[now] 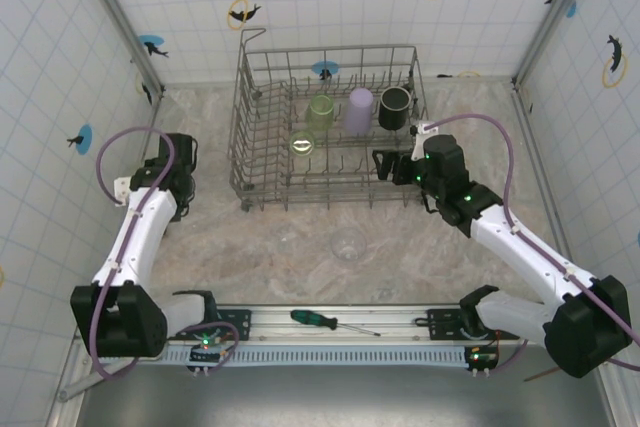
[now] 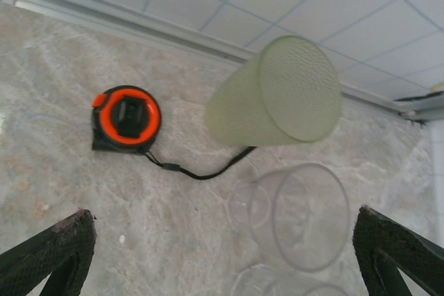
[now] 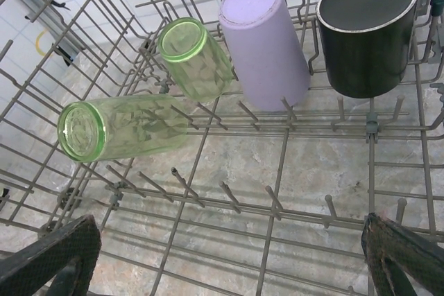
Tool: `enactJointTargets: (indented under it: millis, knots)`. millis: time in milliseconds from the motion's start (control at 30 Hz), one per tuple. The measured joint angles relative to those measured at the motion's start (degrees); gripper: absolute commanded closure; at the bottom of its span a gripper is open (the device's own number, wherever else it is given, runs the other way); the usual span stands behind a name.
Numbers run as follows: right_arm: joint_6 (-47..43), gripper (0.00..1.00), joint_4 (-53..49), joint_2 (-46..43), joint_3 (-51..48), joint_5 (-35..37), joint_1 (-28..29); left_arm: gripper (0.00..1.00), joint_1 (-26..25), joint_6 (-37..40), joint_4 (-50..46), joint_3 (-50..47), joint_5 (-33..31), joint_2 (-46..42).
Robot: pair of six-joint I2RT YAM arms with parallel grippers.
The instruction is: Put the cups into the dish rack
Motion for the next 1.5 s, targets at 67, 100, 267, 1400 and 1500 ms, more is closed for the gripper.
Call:
enactJointTargets:
  millis: [67,100,267,1400,1500]
  knots:
    - [0.17,0.0,-0.63,0.35,0.63,0.55,0.68,0.02,1.09,-0.44,0.07,-0.72,-0.02,0.02]
    - [0.2,0.0,-1.01,0.76,1.22,0.81,1.2,0.02,2.01,-0.44,0.33,-0.87,0.0,0.02]
    - [0.35,0.0,-2.32,3.39,4.48,1.68,3.58,0.02,8.24,-0.28,2.78,-2.08,0.48,0.0]
    - [-0.7,0.0,-7.23,12.98,15.1,8.98,10.95,0.09,19.98,14.53,27.85,-6.19,14.43,14.84]
    - [-0.74,0.0,-7.43,13.16,15.13,9.29,10.95,0.15,20.06,15.15,28.57,-5.97,14.43,14.95]
